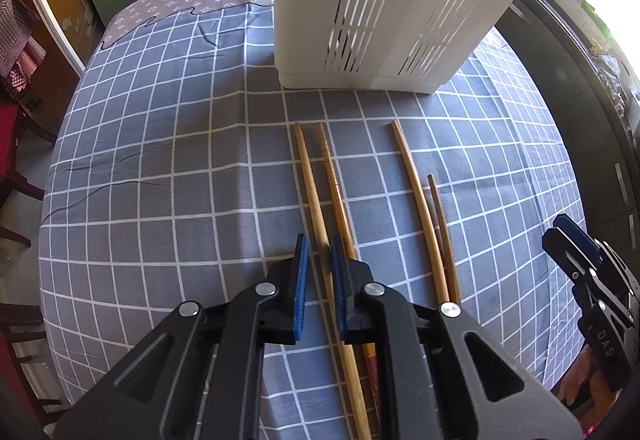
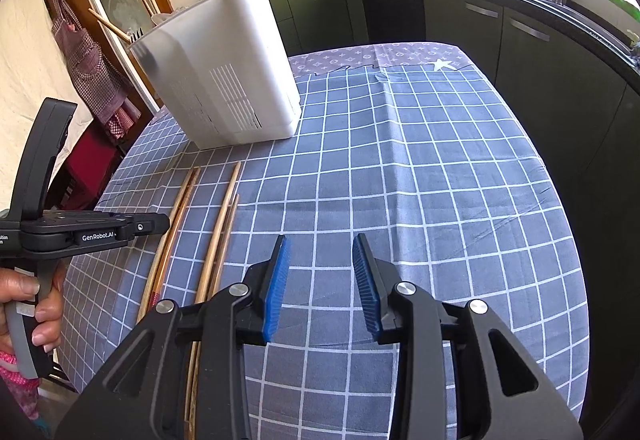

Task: Organize utensils
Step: 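Close the left tool on a wooden chopstick, then close the right tool on another wooden chopstick while the left tool holds its chopstick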

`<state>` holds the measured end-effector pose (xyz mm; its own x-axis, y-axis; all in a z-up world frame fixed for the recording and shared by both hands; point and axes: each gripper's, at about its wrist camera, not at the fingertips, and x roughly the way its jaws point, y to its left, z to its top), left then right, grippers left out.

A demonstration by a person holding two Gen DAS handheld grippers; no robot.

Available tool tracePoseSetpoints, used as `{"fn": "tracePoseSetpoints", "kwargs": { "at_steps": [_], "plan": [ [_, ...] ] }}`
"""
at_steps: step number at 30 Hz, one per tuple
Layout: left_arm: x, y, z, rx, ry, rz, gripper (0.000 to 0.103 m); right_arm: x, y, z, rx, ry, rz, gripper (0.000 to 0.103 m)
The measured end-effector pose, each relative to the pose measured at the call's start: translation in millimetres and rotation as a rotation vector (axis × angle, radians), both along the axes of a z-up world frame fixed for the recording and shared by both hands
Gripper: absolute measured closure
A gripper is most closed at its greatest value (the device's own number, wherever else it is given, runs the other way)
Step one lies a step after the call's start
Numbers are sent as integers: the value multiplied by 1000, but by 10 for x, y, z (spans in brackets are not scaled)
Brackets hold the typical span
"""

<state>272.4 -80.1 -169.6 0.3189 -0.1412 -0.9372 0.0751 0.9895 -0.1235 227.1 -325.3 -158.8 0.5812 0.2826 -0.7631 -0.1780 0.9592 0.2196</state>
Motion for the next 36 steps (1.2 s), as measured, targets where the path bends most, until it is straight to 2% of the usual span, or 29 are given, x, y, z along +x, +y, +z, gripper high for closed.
{"fn": "tracePoseSetpoints", "kwargs": {
  "at_steps": [3, 10, 16, 20, 25, 36],
  "plan": [
    [-4, -40, -1, 21, -9, -7, 92, 4, 44, -2, -7, 2, 12, 70],
    [-17, 59, 32, -10, -25, 12, 96, 32, 156, -8, -27, 9, 36, 69],
    [-187, 260, 379, -73, -183, 51, 97, 78, 293, -25, -45, 19, 70, 69],
    [-363, 329, 663, -86, -315, 50, 97, 119, 426, -53, -58, 29, 93, 69],
    [-531, 375, 906, -98, -429, 39, 97, 168, 604, -96, -90, 40, 118, 69],
    [-752, 369, 1081, -84, -521, 13, 97, 261, 865, -228, -167, 59, 139, 69]
  ]
}}
